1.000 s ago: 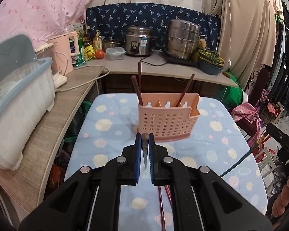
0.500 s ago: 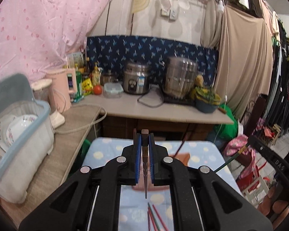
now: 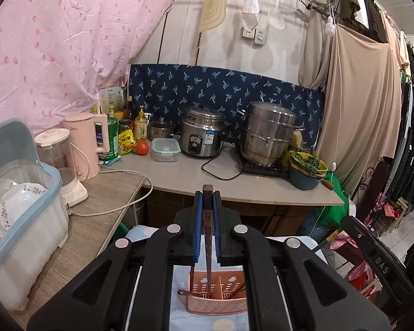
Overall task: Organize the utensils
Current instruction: 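Lift both held chopsticks and carry them above the pink holder, then lower both chopsticks into the pink holder and open both tools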
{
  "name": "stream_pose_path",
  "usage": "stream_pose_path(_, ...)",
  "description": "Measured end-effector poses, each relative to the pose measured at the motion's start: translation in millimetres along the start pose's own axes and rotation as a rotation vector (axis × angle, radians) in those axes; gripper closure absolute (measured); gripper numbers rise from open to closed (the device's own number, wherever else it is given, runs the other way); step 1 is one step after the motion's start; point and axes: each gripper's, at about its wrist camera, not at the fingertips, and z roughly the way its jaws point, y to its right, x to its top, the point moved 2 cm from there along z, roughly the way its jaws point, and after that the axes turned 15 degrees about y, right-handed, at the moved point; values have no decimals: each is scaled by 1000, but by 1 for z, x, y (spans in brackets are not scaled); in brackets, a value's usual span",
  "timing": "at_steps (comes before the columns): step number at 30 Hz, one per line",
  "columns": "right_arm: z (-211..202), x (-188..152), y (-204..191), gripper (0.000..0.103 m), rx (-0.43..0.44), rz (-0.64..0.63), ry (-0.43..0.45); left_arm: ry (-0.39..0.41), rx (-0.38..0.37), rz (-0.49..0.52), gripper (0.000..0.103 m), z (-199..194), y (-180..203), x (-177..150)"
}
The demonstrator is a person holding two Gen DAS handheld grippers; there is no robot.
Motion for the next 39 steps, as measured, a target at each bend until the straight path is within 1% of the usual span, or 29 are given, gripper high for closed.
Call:
stream_pose_path(7, 21, -33, 11, 96, -18, 14, -81, -56, 3, -7, 96, 21, -5, -27)
stream_pose_path(12, 29, -49, 14, 96, -36, 6, -115, -87, 8, -5, 96, 29, -6, -40)
stream_pose_path(19, 32, -59, 19, 95, -48, 14, -141, -124, 2, -9, 95, 36, -6, -56)
stream_pose_path(21, 30, -59, 20, 91, -50, 24, -137, -130, 9, -14, 94, 36, -6, -59)
stream_pose_path(22, 30, -58, 21, 90, -51, 26, -136, -133, 3, -17, 91, 36, -6, -59)
stream_pose_path(23, 28, -57, 22, 89, -50, 28, -134, -134, 8, -15, 81, 35, -6, -60)
stream_pose_path(24, 27, -56, 22, 87, -49, 32, -130, -134, 13, -12, 74, 34, -5, -60)
stream_pose_path(25, 25, -54, 22, 85, -48, 34, -126, -127, 20, -11, 62, 32, -5, -60)
stream_pose_path(26, 24, -53, 21, 84, -46, 34, -123, -118, 28, -9, 58, 30, -5, -59)
stream_pose_path(30, 16, -50, 18, 82, -35, 29, -120, -118, 30, -10, 58, 24, -6, -59)
stream_pose_path(39, -8, -49, 9, 82, -10, 22, -120, -121, 42, 11, 57, 5, -6, -59)
